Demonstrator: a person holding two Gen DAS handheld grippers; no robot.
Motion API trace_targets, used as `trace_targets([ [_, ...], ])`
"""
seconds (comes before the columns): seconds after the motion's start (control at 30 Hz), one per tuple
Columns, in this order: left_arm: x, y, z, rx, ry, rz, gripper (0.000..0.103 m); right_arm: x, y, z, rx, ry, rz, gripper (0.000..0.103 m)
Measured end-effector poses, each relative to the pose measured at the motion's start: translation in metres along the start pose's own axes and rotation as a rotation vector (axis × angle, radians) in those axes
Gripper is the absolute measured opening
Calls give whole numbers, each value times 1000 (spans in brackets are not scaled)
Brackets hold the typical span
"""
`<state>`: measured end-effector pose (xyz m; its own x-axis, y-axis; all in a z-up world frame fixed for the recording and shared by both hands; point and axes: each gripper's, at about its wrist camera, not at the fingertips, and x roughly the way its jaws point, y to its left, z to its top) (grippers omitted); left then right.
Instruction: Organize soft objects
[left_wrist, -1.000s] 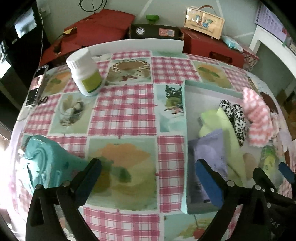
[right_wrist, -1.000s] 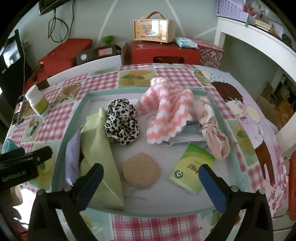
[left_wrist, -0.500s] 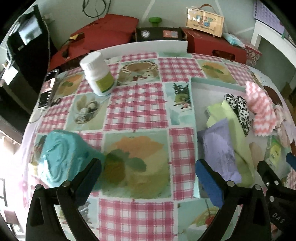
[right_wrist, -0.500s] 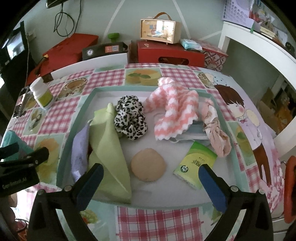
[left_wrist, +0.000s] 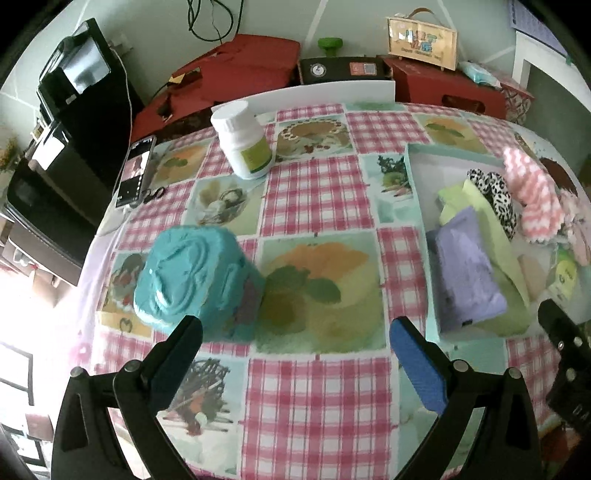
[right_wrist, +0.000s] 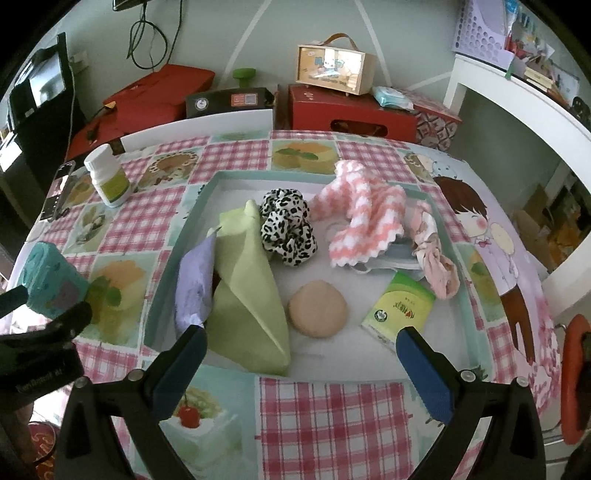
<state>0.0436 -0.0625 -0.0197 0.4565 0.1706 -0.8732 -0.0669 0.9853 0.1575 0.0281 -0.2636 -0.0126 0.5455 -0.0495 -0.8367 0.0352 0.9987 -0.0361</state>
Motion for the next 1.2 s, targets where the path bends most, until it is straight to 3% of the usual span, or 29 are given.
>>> trace_targets([
  [1.2, -24, 38, -29, -60, 1, 28, 101, -33, 16, -17, -28, -27, 4, 103],
])
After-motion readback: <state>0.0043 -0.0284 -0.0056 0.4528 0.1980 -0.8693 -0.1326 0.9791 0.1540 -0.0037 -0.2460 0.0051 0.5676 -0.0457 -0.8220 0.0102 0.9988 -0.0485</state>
